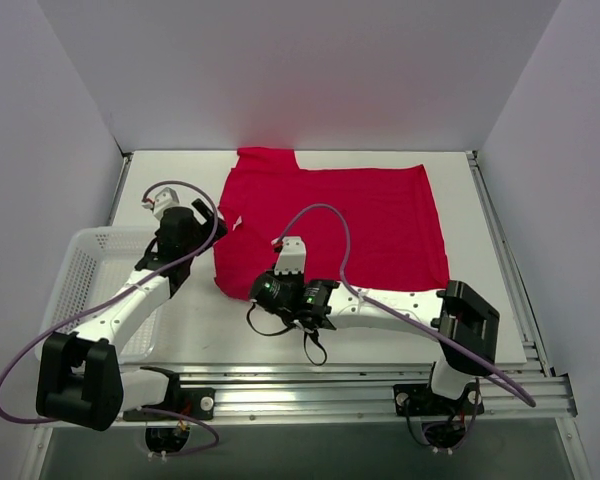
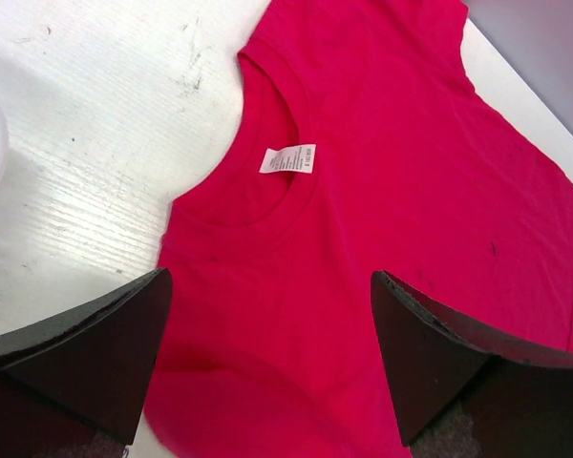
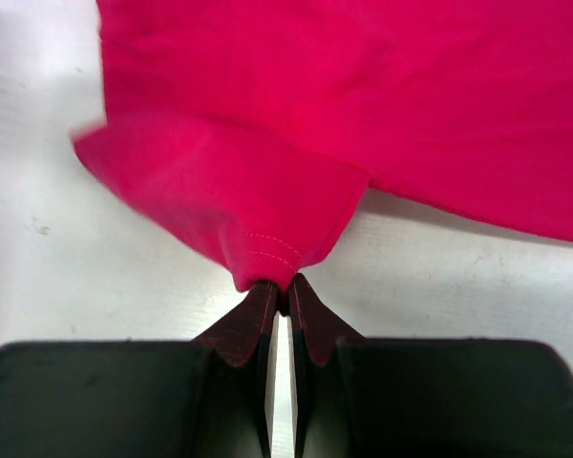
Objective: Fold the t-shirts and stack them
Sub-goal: Flatten out the tshirt
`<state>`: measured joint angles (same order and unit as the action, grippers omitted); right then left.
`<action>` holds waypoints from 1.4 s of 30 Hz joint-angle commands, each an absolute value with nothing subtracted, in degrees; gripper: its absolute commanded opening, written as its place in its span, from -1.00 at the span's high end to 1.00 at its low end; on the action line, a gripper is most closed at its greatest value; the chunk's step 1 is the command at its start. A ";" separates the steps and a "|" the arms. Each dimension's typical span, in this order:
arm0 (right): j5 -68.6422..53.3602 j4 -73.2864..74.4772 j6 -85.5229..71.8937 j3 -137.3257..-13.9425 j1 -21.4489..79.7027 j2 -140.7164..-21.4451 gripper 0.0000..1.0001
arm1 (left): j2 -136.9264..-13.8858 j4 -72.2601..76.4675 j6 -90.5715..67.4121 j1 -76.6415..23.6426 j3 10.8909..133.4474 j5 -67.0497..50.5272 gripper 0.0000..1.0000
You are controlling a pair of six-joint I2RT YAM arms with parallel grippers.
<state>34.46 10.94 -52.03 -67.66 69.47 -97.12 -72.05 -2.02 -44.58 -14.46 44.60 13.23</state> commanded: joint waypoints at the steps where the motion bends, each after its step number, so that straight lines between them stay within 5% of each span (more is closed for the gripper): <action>1: 39.20 13.27 -49.58 -70.13 69.17 -94.04 1.00 | -72.68 -2.46 -44.65 -15.64 45.09 14.15 -0.88; 13: 36.29 13.18 -46.58 -72.61 67.06 -97.91 1.00 | -71.46 -6.59 -44.21 -23.56 42.45 18.37 -0.88; 15: 38.66 14.41 -48.60 -71.02 66.54 -98.17 0.85 | -71.63 -6.59 -44.03 -23.64 42.45 18.54 -0.88; 18: 38.06 16.42 -50.88 -68.21 63.55 -99.57 -0.09 | -72.42 -5.89 -43.86 -23.64 42.28 18.02 -0.88; 19: 38.23 16.70 -51.32 -67.33 63.37 -99.75 -0.90 | -72.68 -5.80 -43.94 -23.64 42.36 17.84 -0.88; 21: 39.46 17.75 -53.33 -64.35 63.63 -99.32 -1.00 | -73.38 -5.54 -43.60 -23.55 42.63 17.32 -0.88; 34: 43.16 21.63 -54.51 -69.59 67.41 -99.84 -0.99 | -77.26 -4.04 -42.36 -23.64 44.65 16.08 -0.88; 37: 42.02 19.78 -52.31 -72.94 67.94 -101.86 -0.86 | -76.56 -4.92 -41.93 -23.55 44.82 16.61 -0.88; 38: 40.71 17.77 -51.51 -73.47 68.11 -102.91 -0.69 | -76.03 -5.36 -41.84 -23.55 45.00 16.79 -0.88; 39: 39.65 16.45 -50.46 -73.74 68.29 -103.35 0.07 | -75.68 -5.71 -41.49 -23.55 45.35 16.87 -0.88; 41: 37.10 13.12 -49.40 -74.09 68.47 -105.02 0.88 | -74.63 -7.11 -41.22 -23.38 45.79 17.49 -0.88; 42: 34.74 12.57 -49.39 -74.35 68.47 -105.73 1.00 | -74.36 -7.55 -41.05 -23.38 46.23 17.58 -0.88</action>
<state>37.85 14.96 -50.96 -72.90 68.01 -103.13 -77.03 -6.79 -42.57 -23.79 42.98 16.40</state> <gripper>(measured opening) 0.078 0.940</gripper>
